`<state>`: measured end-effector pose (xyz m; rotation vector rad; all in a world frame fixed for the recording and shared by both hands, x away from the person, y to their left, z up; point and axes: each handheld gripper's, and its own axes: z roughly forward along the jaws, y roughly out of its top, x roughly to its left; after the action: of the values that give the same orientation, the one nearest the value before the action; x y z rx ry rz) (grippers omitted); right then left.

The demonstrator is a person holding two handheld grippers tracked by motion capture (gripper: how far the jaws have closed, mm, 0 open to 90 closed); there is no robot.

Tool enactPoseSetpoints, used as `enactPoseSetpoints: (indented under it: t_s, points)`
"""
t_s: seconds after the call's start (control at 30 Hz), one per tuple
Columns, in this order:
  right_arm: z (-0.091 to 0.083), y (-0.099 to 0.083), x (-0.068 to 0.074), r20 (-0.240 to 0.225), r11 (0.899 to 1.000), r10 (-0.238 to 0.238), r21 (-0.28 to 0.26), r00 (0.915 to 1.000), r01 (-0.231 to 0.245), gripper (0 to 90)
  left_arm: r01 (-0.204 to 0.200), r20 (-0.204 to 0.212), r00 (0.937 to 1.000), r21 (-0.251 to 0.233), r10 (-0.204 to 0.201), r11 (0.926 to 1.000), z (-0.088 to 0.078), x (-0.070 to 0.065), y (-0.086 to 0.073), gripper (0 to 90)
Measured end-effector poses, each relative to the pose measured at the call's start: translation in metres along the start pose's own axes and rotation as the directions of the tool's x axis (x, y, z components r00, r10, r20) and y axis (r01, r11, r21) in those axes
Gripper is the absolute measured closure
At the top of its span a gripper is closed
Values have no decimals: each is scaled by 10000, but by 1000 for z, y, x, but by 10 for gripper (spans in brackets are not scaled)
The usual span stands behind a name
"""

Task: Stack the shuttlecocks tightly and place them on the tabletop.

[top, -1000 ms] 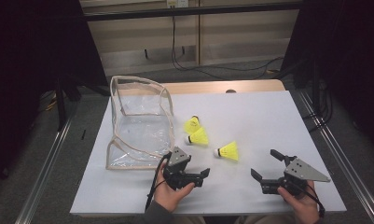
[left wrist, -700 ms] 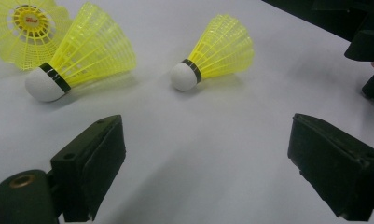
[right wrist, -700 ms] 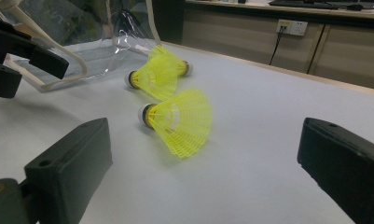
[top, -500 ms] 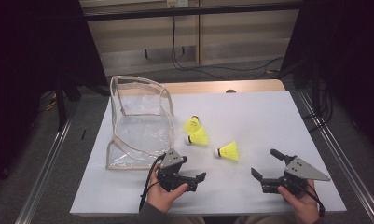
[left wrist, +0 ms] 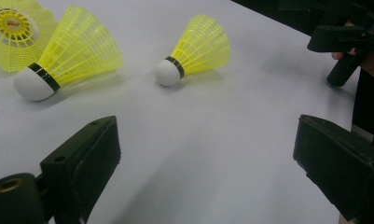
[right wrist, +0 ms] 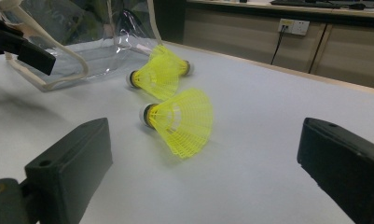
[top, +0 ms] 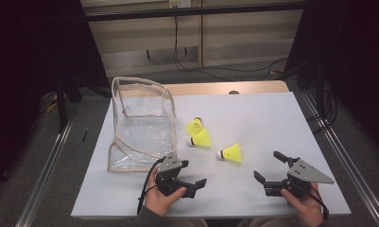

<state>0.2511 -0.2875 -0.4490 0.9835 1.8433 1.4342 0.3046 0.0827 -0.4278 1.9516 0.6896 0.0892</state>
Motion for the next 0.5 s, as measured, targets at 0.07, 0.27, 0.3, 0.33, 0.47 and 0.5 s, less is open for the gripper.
enactPoseSetpoints:
  t_s: [0.07, 0.27, 0.3, 0.33, 0.47, 0.5]
  points:
    - [0, 0, 0, -1, 10000, -5, 6, 10000, 5, 26, -6, 47, 10000, -8, 6, 10000, -2, 0, 0, 66]
    - [0, 0, -2, 16, 10000, -7, 9, 10000, 7, 26, -119, 134, 9998, 16, 119, 9999, -6, 3, -3, 60]
    - [0, 0, -2, 14, 10000, -14, 12, 10000, 14, 26, -122, 175, 9998, -6, 122, 9999, -7, 3, -3, 61]
    - [1, 0, -3, 19, 10000, -16, 3, 10000, 16, 26, -161, 190, 9997, -19, 161, 9999, -8, 3, -3, 60]
    - [1, 0, -3, -2, 10000, -17, 5, 10000, 17, 26, -202, 287, 9994, -21, 203, 9998, -12, 3, -5, 60]
    - [1, 0, -3, -32, 10000, -4, -4, 10000, 4, 26, -211, 301, 9993, -1, 211, 9998, -13, 4, -5, 60]
